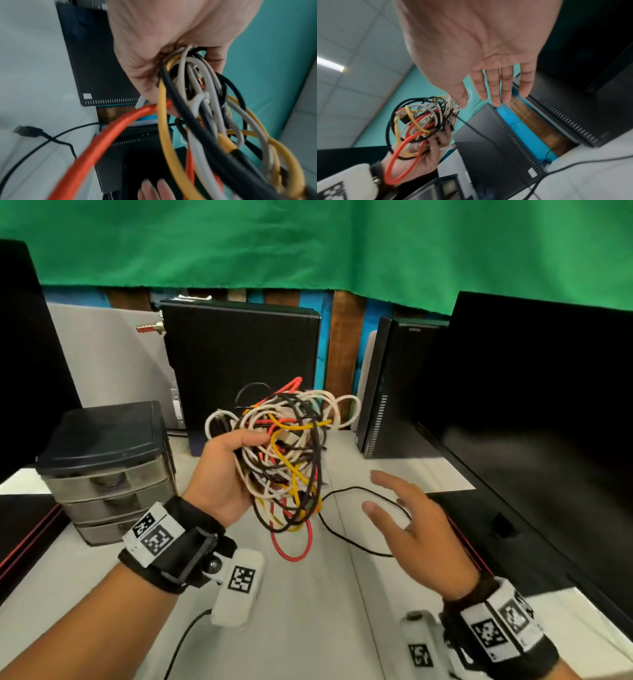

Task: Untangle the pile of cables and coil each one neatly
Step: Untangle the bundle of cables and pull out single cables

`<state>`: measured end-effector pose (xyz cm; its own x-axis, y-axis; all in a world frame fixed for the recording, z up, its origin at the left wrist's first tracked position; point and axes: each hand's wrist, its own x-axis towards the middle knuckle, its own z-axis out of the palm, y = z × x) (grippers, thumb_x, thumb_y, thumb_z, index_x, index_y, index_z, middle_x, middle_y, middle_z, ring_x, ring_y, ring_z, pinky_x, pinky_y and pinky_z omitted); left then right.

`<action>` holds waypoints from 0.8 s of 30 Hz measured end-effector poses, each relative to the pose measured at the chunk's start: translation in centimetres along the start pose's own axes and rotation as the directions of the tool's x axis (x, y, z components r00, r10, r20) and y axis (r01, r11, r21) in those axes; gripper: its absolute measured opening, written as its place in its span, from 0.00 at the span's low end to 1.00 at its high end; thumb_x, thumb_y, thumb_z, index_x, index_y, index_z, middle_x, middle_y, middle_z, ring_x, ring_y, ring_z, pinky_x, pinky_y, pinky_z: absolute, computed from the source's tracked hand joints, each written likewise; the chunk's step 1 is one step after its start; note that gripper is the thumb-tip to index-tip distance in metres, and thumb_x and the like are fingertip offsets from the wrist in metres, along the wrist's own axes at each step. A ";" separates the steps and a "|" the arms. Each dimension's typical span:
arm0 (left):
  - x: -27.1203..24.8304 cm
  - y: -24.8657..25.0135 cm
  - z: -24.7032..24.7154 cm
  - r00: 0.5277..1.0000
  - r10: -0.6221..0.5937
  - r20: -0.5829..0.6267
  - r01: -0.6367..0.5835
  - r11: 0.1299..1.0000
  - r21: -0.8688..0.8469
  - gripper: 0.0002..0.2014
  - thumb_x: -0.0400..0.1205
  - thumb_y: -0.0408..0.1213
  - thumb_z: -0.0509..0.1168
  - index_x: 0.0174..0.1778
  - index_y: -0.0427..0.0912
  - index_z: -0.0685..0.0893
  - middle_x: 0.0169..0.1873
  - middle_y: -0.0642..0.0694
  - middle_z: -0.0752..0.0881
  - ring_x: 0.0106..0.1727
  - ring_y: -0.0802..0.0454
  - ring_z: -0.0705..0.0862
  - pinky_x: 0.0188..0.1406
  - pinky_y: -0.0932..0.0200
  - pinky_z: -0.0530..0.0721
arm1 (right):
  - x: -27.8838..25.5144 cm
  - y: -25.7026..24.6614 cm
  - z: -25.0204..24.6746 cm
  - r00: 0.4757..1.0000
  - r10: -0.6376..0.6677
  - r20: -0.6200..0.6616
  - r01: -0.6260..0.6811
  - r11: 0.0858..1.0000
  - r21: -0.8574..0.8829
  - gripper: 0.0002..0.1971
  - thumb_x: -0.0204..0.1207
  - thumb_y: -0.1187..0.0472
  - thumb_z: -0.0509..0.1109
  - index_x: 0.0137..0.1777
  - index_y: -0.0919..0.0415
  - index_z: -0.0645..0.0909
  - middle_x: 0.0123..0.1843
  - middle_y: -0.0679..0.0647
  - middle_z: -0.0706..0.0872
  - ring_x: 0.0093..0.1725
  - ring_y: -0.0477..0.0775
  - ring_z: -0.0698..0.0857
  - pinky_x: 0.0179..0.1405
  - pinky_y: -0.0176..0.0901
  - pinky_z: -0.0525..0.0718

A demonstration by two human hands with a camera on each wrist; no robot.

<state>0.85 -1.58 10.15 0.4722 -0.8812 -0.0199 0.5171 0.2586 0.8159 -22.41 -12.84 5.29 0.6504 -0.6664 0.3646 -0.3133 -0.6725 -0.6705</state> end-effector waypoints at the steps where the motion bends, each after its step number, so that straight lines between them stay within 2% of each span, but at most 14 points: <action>1: -0.2 -0.2 0.4 0.999 -0.005 0.032 0.005 1.000 -0.019 0.21 0.74 0.33 0.60 0.62 0.32 0.87 0.51 0.36 0.91 0.48 0.41 0.91 0.55 0.44 0.90 | -0.2 -0.3 0.4 0.999 -0.009 0.046 0.006 0.998 0.067 0.29 0.80 0.40 0.64 0.81 0.43 0.70 0.77 0.36 0.76 0.76 0.34 0.72 0.76 0.36 0.71; 2: -0.4 -0.4 0.7 0.998 -0.011 0.061 0.013 0.999 -0.036 0.20 0.75 0.33 0.59 0.59 0.33 0.88 0.48 0.37 0.91 0.46 0.43 0.91 0.53 0.45 0.91 | -0.4 -0.5 0.7 0.996 -0.020 0.088 0.009 0.992 0.128 0.29 0.82 0.43 0.65 0.83 0.41 0.66 0.78 0.34 0.75 0.78 0.32 0.70 0.77 0.33 0.68; 4: -0.7 -0.7 1.2 0.994 -0.036 0.100 0.044 0.996 -0.080 0.20 0.75 0.35 0.60 0.59 0.33 0.88 0.49 0.37 0.90 0.48 0.40 0.89 0.60 0.37 0.87 | -0.7 -0.8 1.3 0.988 -0.034 0.152 0.001 0.978 0.210 0.31 0.84 0.48 0.65 0.85 0.38 0.59 0.79 0.30 0.73 0.79 0.28 0.67 0.78 0.26 0.64; 5: -0.7 -0.8 1.2 0.992 -0.050 0.114 0.061 0.993 -0.100 0.21 0.75 0.36 0.60 0.60 0.33 0.88 0.50 0.36 0.90 0.48 0.39 0.89 0.60 0.35 0.87 | -0.8 -0.9 1.6 0.984 -0.032 0.173 -0.008 0.974 0.227 0.31 0.85 0.50 0.65 0.85 0.36 0.57 0.78 0.29 0.73 0.79 0.26 0.66 0.76 0.22 0.62; 6: -0.7 -0.9 1.3 0.991 -0.063 0.117 0.077 0.990 -0.119 0.22 0.75 0.36 0.60 0.62 0.33 0.87 0.49 0.36 0.90 0.47 0.39 0.90 0.55 0.38 0.89 | -0.9 -0.9 1.9 0.983 -0.029 0.179 -0.015 0.972 0.236 0.32 0.85 0.50 0.65 0.85 0.35 0.57 0.78 0.27 0.73 0.78 0.25 0.65 0.76 0.21 0.61; 8: -0.7 -1.2 1.4 0.987 -0.106 0.118 0.125 0.979 -0.164 0.21 0.76 0.38 0.60 0.61 0.33 0.87 0.45 0.36 0.91 0.40 0.41 0.90 0.40 0.48 0.90 | -1.0 -0.8 2.3 0.987 -0.018 0.159 -0.022 0.968 0.249 0.29 0.85 0.50 0.66 0.84 0.37 0.61 0.76 0.27 0.75 0.78 0.27 0.68 0.77 0.26 0.64; 10: -0.7 -1.5 1.4 0.984 -0.134 0.117 0.155 0.967 -0.202 0.17 0.79 0.38 0.58 0.51 0.33 0.90 0.38 0.37 0.91 0.33 0.43 0.90 0.31 0.54 0.89 | -0.9 -0.9 2.6 0.990 -0.002 0.142 -0.038 0.960 0.276 0.22 0.85 0.52 0.67 0.78 0.41 0.72 0.71 0.30 0.82 0.74 0.31 0.76 0.77 0.34 0.72; 11: -0.7 -1.7 1.4 0.984 -0.135 0.113 0.156 0.965 -0.211 0.18 0.80 0.38 0.58 0.47 0.33 0.91 0.36 0.37 0.90 0.31 0.43 0.89 0.29 0.55 0.88 | -0.9 -1.0 2.6 0.988 0.007 0.151 -0.052 0.954 0.295 0.17 0.85 0.53 0.68 0.72 0.43 0.78 0.66 0.33 0.86 0.70 0.34 0.81 0.75 0.38 0.76; 13: -0.7 -1.9 1.4 0.983 -0.150 0.110 0.170 0.965 -0.198 0.18 0.81 0.39 0.58 0.46 0.33 0.92 0.36 0.37 0.91 0.32 0.44 0.90 0.31 0.55 0.90 | -0.8 -1.2 2.5 0.986 0.023 0.167 -0.081 0.933 0.351 0.09 0.85 0.58 0.68 0.60 0.49 0.86 0.54 0.42 0.93 0.59 0.43 0.88 0.69 0.48 0.83; 15: -0.9 -2.1 1.4 0.980 -0.170 0.108 0.188 0.965 -0.184 0.18 0.81 0.40 0.59 0.48 0.33 0.91 0.38 0.37 0.91 0.34 0.43 0.91 0.34 0.54 0.91 | -0.7 -1.2 2.2 0.989 0.016 0.145 -0.075 0.909 0.410 0.08 0.85 0.63 0.67 0.54 0.54 0.89 0.44 0.52 0.93 0.49 0.51 0.91 0.63 0.55 0.85; 18: -1.0 -2.4 1.6 0.974 -0.190 0.120 0.210 0.961 -0.182 0.18 0.83 0.39 0.57 0.45 0.33 0.90 0.35 0.37 0.90 0.32 0.44 0.90 0.32 0.56 0.89 | -0.5 -1.3 1.5 0.997 -0.013 0.070 -0.020 0.892 0.451 0.10 0.85 0.65 0.67 0.52 0.54 0.90 0.39 0.58 0.91 0.43 0.55 0.90 0.57 0.54 0.87; 22: -1.3 -3.1 2.0 0.960 -0.233 0.157 0.255 0.956 -0.146 0.20 0.84 0.39 0.55 0.38 0.34 0.89 0.29 0.40 0.88 0.27 0.46 0.87 0.26 0.56 0.86 | -0.3 -1.5 0.7 0.999 -0.046 0.010 0.036 0.880 0.474 0.13 0.84 0.66 0.68 0.51 0.50 0.91 0.38 0.57 0.90 0.41 0.55 0.89 0.53 0.55 0.88; 24: -1.3 -3.1 2.0 0.954 -0.252 0.163 0.273 0.954 -0.120 0.19 0.84 0.39 0.55 0.38 0.34 0.89 0.29 0.40 0.87 0.26 0.45 0.86 0.26 0.55 0.85 | -0.3 -1.6 0.4 0.998 -0.066 -0.007 0.061 0.886 0.460 0.13 0.84 0.65 0.68 0.52 0.47 0.91 0.37 0.55 0.89 0.39 0.52 0.87 0.49 0.52 0.88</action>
<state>-2.79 -2.02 8.76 0.2034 -0.9704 -0.1305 0.7083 0.0538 0.7039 -21.81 -11.44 5.93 0.6649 -0.6230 0.4121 0.0806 -0.4886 -0.8688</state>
